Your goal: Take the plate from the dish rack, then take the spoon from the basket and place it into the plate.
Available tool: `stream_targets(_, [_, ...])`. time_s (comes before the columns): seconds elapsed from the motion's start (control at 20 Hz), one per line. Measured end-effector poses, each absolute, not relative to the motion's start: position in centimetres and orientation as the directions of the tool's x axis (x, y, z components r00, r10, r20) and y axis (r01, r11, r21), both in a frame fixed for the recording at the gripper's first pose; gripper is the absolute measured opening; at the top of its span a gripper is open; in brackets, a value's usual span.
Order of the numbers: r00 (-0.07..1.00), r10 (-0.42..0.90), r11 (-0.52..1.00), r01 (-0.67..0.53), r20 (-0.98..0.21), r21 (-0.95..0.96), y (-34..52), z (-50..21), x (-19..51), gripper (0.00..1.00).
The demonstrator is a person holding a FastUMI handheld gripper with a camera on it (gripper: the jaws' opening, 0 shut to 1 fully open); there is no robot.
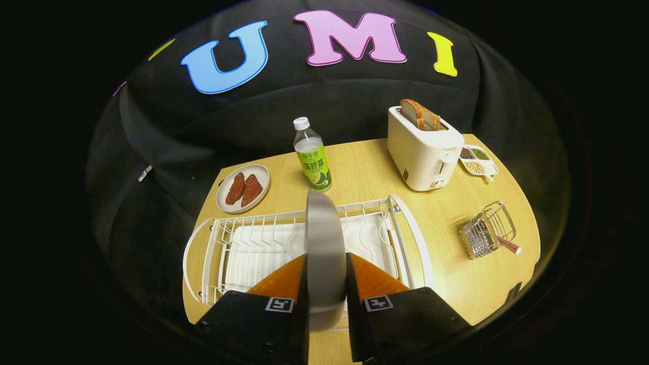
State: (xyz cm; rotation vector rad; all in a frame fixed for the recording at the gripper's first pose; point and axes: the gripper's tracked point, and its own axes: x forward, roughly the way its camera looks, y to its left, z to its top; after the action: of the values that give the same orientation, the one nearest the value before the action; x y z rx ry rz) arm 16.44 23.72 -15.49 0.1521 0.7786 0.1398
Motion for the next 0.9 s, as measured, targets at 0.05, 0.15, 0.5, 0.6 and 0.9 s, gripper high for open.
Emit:
stream_targets(0.05, [0.71, 0.171, 0.982, -0.065, -0.684, 0.178, 23.6, -15.1, 16.6, 0.35])
stream_targets(0.15, [0.72, 0.148, 0.986, -0.051, -0.678, 0.161, 23.3, -14.5, 16.7, 0.35])
stream_targets(0.5, [0.733, 0.084, 0.982, 0.053, -0.675, 0.181, 21.4, -13.4, 16.8, 0.35])
stream_targets(0.6, [0.746, 0.082, 0.978, 0.069, -0.661, 0.199, 21.4, -12.9, 17.2, 0.35])
stream_targets(0.9, [0.73, 0.125, 0.975, 0.036, -0.672, 0.221, 20.5, -13.5, 16.1, 0.26])
